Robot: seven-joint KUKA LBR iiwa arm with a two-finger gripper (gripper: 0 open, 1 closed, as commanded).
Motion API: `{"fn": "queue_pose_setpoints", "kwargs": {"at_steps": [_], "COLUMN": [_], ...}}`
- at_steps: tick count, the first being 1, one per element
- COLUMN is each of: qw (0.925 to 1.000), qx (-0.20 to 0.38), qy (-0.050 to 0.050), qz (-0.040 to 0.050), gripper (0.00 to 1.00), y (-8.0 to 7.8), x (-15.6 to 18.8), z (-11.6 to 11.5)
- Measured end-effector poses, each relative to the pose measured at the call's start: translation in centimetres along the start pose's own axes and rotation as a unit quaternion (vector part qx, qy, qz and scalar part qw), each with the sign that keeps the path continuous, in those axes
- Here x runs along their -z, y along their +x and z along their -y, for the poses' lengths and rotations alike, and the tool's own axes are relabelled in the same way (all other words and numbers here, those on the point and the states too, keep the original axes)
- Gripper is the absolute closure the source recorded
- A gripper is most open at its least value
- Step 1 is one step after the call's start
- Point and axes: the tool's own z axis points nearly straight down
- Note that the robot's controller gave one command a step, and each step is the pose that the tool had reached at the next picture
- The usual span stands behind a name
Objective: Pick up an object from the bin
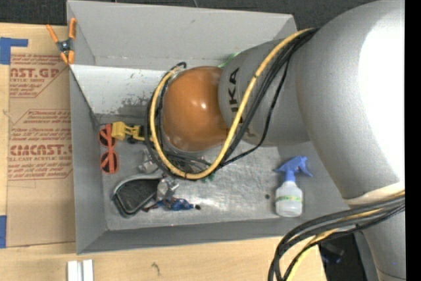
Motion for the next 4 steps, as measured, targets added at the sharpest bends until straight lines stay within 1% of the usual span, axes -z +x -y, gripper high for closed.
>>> {"fn": "queue_pose_setpoints", "kwargs": {"at_steps": [4], "qw": [1.0], "qx": [0.0], "qy": [0.0], "qz": [0.0001], "gripper": [1.0], "y": [0.0], "x": [-0.01], "z": [0.01]}}
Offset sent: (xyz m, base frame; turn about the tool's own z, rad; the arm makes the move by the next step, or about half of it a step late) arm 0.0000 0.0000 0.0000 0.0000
